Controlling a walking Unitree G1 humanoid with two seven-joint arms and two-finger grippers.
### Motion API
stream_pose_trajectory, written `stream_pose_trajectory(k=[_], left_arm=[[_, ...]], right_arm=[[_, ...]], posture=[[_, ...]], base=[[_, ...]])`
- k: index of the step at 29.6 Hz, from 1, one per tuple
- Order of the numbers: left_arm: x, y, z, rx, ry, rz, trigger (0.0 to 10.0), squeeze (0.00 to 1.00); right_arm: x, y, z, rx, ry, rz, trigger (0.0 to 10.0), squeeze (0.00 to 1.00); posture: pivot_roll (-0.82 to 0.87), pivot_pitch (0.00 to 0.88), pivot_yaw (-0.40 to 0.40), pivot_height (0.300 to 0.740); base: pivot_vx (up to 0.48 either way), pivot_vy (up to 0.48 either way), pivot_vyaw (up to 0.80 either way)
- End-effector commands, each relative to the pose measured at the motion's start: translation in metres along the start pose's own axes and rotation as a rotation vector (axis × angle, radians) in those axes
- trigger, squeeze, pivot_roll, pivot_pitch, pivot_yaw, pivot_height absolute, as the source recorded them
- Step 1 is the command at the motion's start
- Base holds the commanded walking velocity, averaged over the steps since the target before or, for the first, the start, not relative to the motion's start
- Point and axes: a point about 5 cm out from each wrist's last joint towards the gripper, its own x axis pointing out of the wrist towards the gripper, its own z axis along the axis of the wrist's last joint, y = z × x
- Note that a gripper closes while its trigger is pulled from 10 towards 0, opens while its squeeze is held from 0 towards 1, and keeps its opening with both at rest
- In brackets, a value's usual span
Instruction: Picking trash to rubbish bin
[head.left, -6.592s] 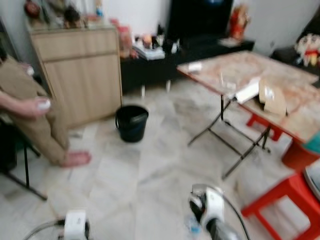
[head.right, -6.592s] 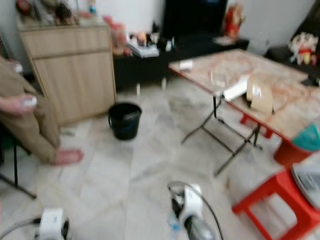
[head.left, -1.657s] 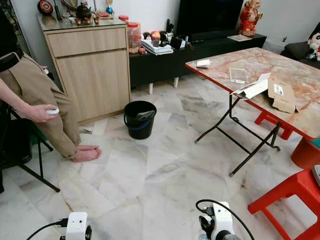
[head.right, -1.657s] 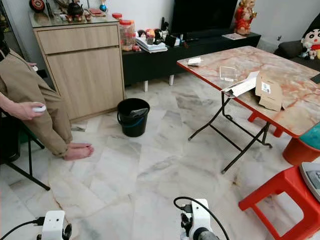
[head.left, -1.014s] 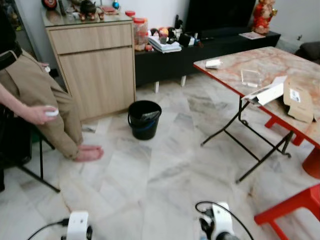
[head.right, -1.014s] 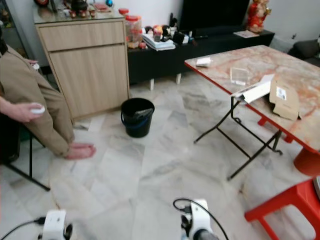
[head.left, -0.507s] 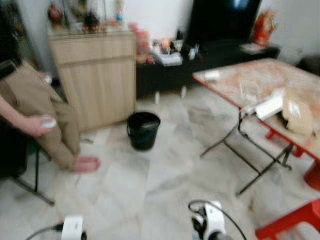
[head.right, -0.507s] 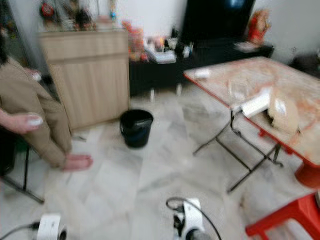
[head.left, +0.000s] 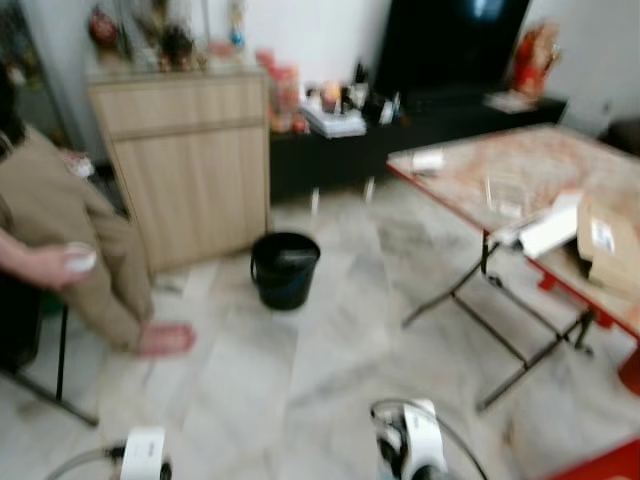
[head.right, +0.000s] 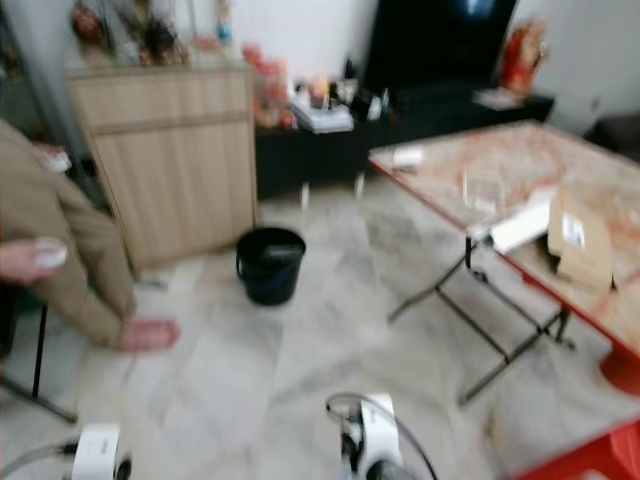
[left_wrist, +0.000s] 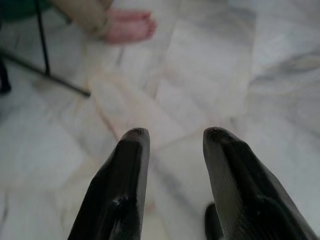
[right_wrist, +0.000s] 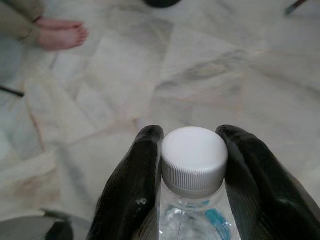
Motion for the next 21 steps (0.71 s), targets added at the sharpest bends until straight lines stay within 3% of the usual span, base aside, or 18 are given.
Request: stream_pose_trajectory(k=[1, 11, 21], left_arm=[[0.0008, -0.0104, 0.0013, 0.003, 0.002, -0.027, 10.0, 0.0], [0.0021, -0.0088, 0.0041, -0.004, -0.005, -0.018, 10.0, 0.0], [0.0029, -0.0072, 0.0058, -0.01, -0.008, -0.013, 10.0, 0.0]], right_arm=[[-0.0039, -0.0143, -0.0012, -0.001, 0.001, -0.042, 10.0, 0.0], [-0.0031, -0.0127, -0.0002, 0.0, 0.001, -0.04, 10.0, 0.0], [-0.0021, -0.0086, -0.0001, 0.005, -0.003, -0.031, 10.0, 0.0]], posture=[[0.06, 0.0, -0.064, 0.74], [0.06, 0.013, -0.064, 0.74], [0.07, 0.028, -0.059, 0.74]], base=[[0.345, 0.0, 0.0], [0.349, 0.0, 0.0], [0.35, 0.0, 0.6]])
